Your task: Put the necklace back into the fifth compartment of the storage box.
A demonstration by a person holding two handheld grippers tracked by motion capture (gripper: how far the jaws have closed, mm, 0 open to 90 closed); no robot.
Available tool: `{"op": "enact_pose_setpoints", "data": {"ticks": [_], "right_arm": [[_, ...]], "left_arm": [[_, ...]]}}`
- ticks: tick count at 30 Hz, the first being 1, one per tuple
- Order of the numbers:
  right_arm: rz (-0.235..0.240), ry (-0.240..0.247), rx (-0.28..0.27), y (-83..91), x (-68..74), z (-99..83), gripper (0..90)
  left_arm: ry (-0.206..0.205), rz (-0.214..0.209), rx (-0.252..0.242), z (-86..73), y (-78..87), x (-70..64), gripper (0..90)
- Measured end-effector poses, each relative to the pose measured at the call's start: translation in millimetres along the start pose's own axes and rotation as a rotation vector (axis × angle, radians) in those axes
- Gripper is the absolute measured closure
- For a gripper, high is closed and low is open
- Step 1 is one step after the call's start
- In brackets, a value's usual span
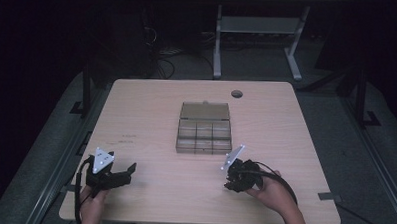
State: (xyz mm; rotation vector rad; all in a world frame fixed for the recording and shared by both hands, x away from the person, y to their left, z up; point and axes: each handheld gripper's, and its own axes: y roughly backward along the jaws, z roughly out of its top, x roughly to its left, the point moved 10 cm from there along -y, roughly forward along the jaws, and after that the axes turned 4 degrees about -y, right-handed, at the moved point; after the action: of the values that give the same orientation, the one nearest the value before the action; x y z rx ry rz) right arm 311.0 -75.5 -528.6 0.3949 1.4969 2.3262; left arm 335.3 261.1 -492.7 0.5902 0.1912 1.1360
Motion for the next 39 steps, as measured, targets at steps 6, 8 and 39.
{"op": "enact_pose_setpoints", "data": {"ticks": [6,8,39], "right_arm": [[0.000,0.007,0.008,-2.9,1.2,0.0,71.1],[-0.006,0.007,0.016,-3.8,0.5,-0.7,71.4],[0.030,0.000,-0.006,-4.6,0.1,0.0,87.1]], "left_arm": [[-0.003,0.000,-0.001,0.5,-0.7,-0.8,13.0],[-0.001,0.002,0.001,0.1,-0.6,0.4,13.0],[-0.008,-0.004,0.008,-0.2,-2.8,-3.5,13.0]]}}
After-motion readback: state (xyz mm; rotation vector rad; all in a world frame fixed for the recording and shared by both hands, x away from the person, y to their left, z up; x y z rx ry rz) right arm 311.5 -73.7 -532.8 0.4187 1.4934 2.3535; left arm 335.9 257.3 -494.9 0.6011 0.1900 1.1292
